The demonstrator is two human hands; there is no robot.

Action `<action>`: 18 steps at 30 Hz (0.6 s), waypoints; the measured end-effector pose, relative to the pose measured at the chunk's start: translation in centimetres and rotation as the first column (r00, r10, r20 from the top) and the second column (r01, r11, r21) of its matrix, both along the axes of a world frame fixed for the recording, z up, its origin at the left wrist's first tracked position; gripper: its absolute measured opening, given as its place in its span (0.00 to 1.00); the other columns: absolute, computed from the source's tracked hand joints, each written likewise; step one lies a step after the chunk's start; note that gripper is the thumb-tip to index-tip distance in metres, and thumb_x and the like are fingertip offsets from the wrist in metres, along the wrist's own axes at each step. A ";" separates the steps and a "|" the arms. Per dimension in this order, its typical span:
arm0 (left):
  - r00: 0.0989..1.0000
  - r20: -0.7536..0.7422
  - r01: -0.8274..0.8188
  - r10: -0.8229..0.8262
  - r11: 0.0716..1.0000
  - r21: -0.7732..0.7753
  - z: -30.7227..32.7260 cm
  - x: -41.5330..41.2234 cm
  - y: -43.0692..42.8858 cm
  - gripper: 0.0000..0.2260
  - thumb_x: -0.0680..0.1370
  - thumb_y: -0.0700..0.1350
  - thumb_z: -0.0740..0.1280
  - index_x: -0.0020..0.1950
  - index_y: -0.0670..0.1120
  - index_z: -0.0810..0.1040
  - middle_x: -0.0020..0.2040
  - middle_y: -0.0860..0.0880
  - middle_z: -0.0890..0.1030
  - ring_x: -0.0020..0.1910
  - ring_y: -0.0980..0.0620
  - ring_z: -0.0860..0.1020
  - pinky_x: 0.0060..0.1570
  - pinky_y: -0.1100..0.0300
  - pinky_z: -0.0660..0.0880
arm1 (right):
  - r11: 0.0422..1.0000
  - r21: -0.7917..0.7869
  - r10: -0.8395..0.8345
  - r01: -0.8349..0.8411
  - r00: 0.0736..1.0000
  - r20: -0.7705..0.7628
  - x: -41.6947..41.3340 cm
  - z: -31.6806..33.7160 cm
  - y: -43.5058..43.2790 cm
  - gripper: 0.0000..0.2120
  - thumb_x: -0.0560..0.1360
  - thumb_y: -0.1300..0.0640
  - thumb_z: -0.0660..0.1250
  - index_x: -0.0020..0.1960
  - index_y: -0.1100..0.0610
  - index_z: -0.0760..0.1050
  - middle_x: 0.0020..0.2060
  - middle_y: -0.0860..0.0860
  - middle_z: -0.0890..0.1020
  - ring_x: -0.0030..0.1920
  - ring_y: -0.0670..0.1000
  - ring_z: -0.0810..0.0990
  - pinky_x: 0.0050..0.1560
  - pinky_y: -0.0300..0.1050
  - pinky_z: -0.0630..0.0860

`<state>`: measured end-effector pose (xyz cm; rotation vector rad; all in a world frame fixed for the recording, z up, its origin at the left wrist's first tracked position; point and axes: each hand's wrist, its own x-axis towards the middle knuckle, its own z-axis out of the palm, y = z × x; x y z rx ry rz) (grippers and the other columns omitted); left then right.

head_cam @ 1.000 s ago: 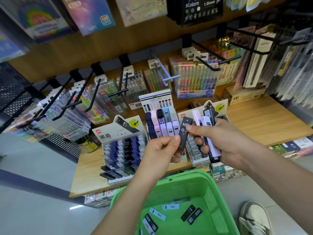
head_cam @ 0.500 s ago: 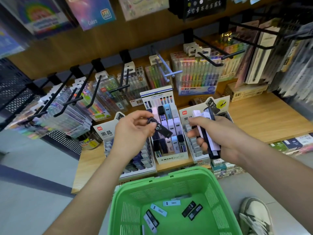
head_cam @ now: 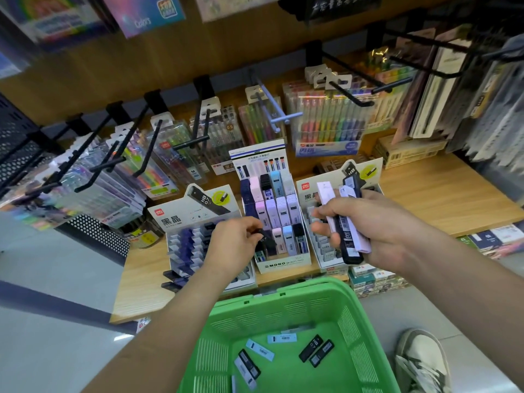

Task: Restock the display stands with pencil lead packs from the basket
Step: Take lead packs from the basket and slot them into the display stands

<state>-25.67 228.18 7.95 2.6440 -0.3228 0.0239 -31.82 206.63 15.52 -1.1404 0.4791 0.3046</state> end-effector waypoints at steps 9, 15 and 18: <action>0.981 -0.177 -0.142 0.076 0.909 -0.393 0.6 -0.3 -0.1 0.12 0.78 0.37 0.66 0.51 0.55 0.81 0.40 0.55 0.80 0.39 0.54 0.80 0.46 0.61 0.79 | 0.998 -0.063 0.030 -0.030 0.999 0.013 0.0 -0.7 0.3 0.09 0.72 0.65 0.73 0.51 0.63 0.78 0.32 0.57 0.84 0.28 0.50 0.83 0.21 0.37 0.73; 0.986 -0.154 -0.109 0.057 0.929 -0.353 3.0 -0.4 1.8 0.14 0.79 0.38 0.65 0.49 0.58 0.81 0.42 0.49 0.82 0.42 0.48 0.81 0.43 0.60 0.79 | 0.985 -0.161 0.063 -0.069 0.997 -0.039 0.5 -0.9 2.2 0.09 0.71 0.56 0.76 0.45 0.60 0.80 0.26 0.53 0.82 0.23 0.47 0.75 0.19 0.34 0.68; 0.986 -0.160 -0.114 0.054 0.911 -0.396 3.7 -0.4 2.5 0.12 0.78 0.37 0.67 0.49 0.56 0.81 0.44 0.46 0.81 0.45 0.46 0.80 0.51 0.48 0.79 | 0.963 -0.258 0.082 -0.075 0.996 0.017 1.0 -0.1 1.6 0.09 0.74 0.54 0.74 0.43 0.59 0.78 0.22 0.50 0.75 0.20 0.45 0.70 0.19 0.35 0.67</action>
